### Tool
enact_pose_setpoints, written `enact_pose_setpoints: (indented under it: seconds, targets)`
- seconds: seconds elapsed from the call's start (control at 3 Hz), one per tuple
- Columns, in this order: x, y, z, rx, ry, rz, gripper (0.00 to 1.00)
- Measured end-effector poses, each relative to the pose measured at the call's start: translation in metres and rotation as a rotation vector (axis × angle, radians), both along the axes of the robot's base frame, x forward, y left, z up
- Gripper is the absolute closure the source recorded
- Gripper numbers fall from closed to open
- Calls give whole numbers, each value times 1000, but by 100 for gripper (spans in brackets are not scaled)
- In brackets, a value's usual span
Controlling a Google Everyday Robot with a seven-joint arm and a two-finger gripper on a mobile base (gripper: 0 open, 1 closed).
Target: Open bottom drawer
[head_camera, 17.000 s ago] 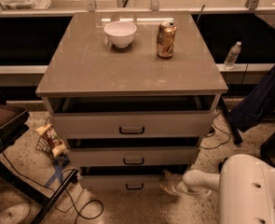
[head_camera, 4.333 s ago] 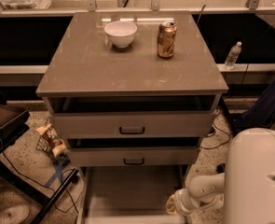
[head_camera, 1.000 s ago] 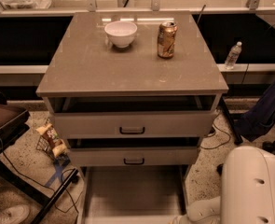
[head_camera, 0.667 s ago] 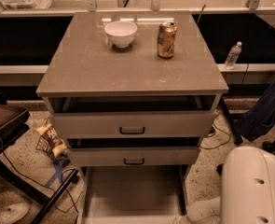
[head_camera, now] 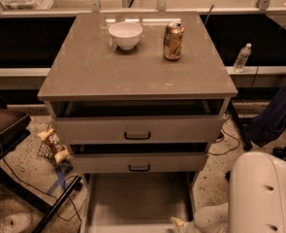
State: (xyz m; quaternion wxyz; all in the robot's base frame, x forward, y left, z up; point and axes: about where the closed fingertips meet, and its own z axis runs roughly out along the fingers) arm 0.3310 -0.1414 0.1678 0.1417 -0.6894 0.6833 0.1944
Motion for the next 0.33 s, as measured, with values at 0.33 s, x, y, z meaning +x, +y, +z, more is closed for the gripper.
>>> enact_pose_setpoints:
  seconds: [0.33]
  targets:
    - [5,-1,0,0,0,0,0]
